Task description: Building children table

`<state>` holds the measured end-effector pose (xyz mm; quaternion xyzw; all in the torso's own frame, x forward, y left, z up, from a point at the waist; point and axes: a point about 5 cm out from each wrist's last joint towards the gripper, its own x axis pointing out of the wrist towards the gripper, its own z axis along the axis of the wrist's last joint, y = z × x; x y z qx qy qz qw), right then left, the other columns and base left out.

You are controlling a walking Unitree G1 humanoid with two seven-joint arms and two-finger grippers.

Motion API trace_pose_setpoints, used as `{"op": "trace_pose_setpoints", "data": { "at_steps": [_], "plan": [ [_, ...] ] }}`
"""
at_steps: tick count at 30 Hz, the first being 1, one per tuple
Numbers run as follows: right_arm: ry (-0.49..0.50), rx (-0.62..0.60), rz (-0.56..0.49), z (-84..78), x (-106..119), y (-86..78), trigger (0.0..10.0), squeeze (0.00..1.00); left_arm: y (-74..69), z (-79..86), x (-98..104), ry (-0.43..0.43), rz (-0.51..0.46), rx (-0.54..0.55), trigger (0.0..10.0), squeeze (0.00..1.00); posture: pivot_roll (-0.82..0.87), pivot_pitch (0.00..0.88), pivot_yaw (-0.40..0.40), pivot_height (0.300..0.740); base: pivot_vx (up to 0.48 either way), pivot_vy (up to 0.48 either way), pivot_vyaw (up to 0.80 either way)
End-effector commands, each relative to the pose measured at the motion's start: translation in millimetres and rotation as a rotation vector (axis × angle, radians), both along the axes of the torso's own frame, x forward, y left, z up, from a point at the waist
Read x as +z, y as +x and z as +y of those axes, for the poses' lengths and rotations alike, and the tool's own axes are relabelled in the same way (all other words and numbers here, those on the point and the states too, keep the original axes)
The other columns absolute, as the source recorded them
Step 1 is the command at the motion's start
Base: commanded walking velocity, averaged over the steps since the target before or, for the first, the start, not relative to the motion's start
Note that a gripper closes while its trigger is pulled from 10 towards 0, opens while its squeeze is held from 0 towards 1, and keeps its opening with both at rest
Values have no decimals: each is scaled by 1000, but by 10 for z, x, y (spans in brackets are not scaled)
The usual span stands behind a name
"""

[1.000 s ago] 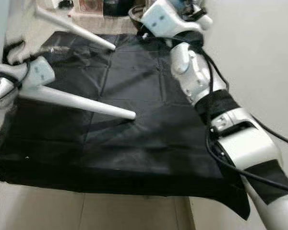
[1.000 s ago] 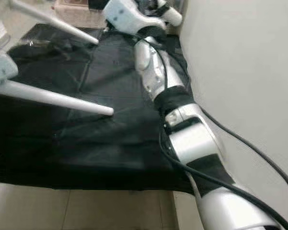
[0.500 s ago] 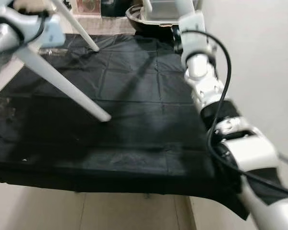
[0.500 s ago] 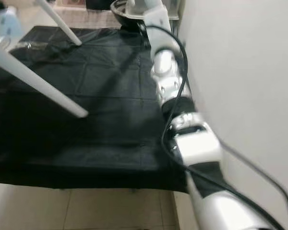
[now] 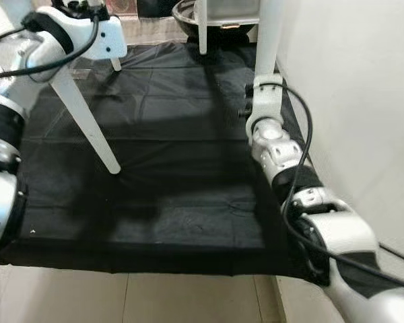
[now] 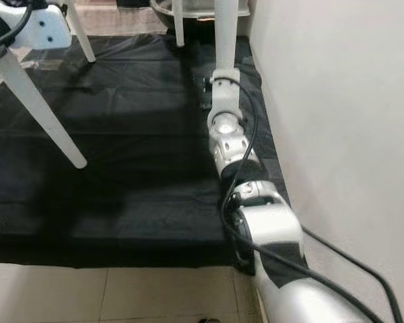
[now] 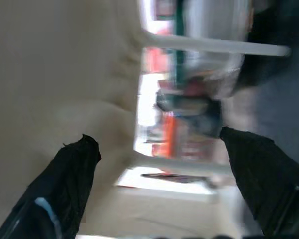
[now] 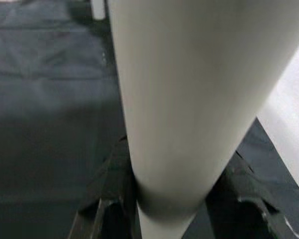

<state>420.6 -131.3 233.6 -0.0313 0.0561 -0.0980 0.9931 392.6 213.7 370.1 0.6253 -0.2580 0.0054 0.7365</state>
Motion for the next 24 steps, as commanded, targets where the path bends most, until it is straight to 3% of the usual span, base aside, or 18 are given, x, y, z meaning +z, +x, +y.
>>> {"op": "trace_pose_setpoints", "data": {
  "at_steps": [1,2,4,6,7,15,16,18,19,24],
  "plan": [
    [-15,-38,167,-83,-383,-71,0,0,18,98,-180,-36,63,18,10000,0,123,167,-8,740,0,0,0],
    [-15,-38,167,-83,-383,-71,0,0,18,98,-180,-36,63,18,10000,0,123,167,-8,740,0,0,0],
    [6,-31,187,-45,-437,-92,0,0,47,-143,-564,-15,151,-93,10000,0,114,162,-6,740,0,0,0],
    [8,-29,189,-41,-436,-93,0,0,46,-184,-634,-14,164,-113,10000,0,114,162,-6,740,0,0,0],
    [10,-29,191,-40,-432,-93,9608,0,42,-219,-696,-8,173,-127,10000,0,111,159,-3,740,0,0,0],
    [84,-19,191,-31,-438,-107,10000,0,-37,-345,-909,-27,188,-197,10000,0,111,147,-5,740,0,0,0],
    [114,-3,180,-22,-440,-112,10000,129,-63,-372,-968,-56,192,-209,10000,0,111,141,-4,740,0,0,0],
    [134,8,172,-18,-440,-117,10000,129,-82,-388,-1006,-74,195,-216,10000,0,111,141,-4,740,0,0,0],
    [154,36,151,4,-436,-124,10000,1000,-113,-412,-1075,-105,201,-225,10000,0,106,135,-2,740,0,0,0],
    [179,74,100,34,-407,-145,10000,1000,-194,-467,-1237,-161,220,-241,10000,0,103,129,-3,740,0,0,0]
  ]
}}
